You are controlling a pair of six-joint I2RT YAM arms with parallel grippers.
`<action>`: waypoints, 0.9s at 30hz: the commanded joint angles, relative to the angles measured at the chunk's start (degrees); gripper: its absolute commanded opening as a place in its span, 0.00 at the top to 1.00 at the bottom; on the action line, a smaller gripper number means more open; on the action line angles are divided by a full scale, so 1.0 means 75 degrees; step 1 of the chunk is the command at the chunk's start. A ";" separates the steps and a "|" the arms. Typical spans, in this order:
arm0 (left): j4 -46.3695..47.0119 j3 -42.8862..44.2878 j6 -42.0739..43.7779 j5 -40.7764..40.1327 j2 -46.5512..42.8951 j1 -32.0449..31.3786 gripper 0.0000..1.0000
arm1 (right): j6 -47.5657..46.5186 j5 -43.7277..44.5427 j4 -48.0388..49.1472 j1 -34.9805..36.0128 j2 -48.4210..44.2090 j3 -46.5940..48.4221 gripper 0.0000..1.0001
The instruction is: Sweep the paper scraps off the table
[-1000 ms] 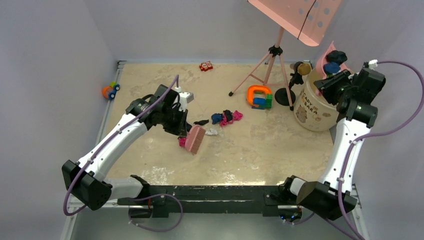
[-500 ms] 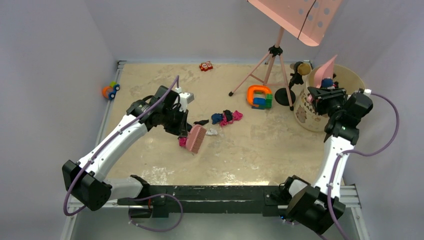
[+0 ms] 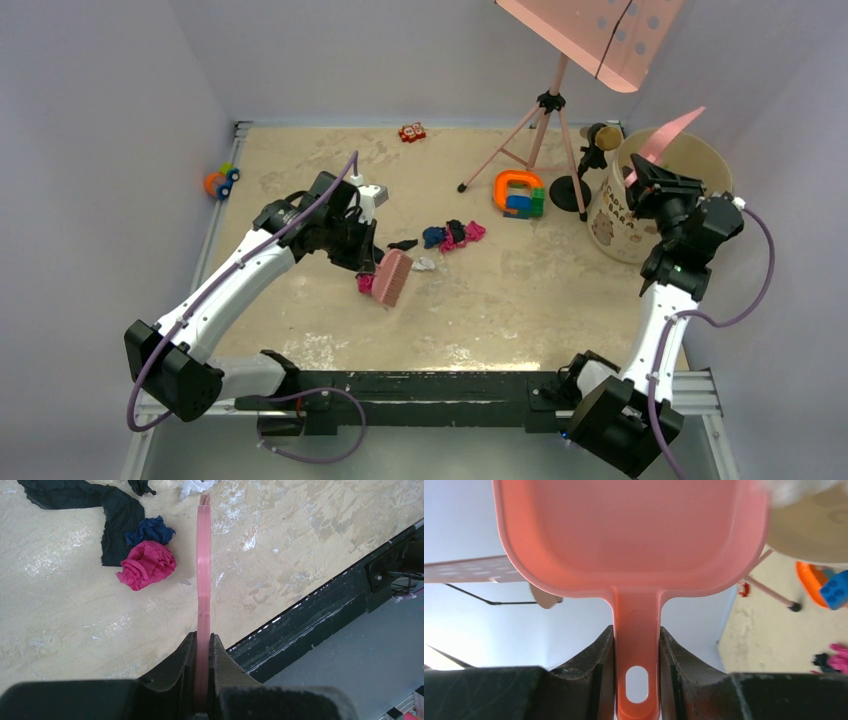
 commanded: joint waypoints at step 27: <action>0.0471 -0.0085 0.0134 -0.0051 -0.0421 -0.0030 1.00 | 0.2895 0.0140 0.7353 -0.0121 0.0890 -0.1169 1.00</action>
